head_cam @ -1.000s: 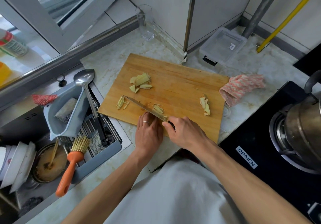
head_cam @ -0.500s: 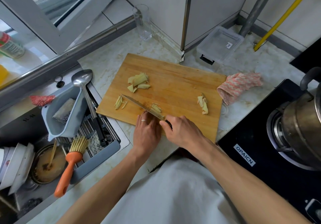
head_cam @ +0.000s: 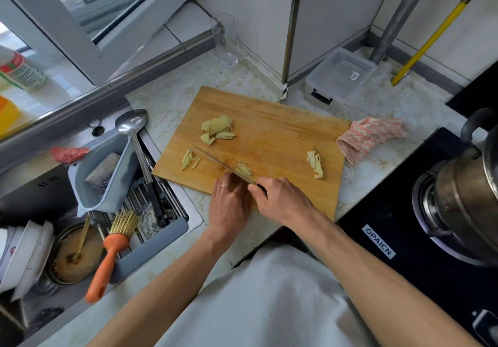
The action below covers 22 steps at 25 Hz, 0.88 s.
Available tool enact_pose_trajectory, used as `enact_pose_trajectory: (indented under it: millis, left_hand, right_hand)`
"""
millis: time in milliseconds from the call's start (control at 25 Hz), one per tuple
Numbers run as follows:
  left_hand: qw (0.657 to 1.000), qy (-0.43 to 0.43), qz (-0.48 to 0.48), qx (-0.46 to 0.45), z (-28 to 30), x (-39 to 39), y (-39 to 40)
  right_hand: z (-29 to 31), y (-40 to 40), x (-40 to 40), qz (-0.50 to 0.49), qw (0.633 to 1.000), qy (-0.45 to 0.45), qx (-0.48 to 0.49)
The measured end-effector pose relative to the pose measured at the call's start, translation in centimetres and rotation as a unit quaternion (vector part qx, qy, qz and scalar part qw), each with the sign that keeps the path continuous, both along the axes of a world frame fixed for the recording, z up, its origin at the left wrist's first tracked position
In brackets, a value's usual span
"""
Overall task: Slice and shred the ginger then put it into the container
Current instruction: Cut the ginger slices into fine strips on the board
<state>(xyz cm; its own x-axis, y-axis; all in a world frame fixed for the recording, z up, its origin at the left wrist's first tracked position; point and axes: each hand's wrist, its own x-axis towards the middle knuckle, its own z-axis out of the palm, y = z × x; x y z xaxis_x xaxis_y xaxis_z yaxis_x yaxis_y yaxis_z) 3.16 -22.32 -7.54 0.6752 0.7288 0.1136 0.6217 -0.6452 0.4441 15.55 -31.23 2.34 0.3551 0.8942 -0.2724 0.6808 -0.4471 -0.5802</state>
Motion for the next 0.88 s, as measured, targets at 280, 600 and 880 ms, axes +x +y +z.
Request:
enact_pose_trajectory:
  millis: [280,600,880]
  left_hand:
    - [0.999,0.033,0.023,0.032,-0.5,0.3,-0.4]
    - [0.998,0.04,0.047,0.032,-0.1,0.3,-0.5]
    - [0.998,0.032,0.049,0.028,-0.1,0.2,-0.5]
  right_hand:
    - [0.2,-0.6,-0.2,0.004,1.0,-0.012,-0.019]
    - [0.3,-0.9,-0.4,-0.009,1.0,-0.003,-0.011]
    - [0.0,-1.4,-0.3,-0.019,1.0,0.005,-0.01]
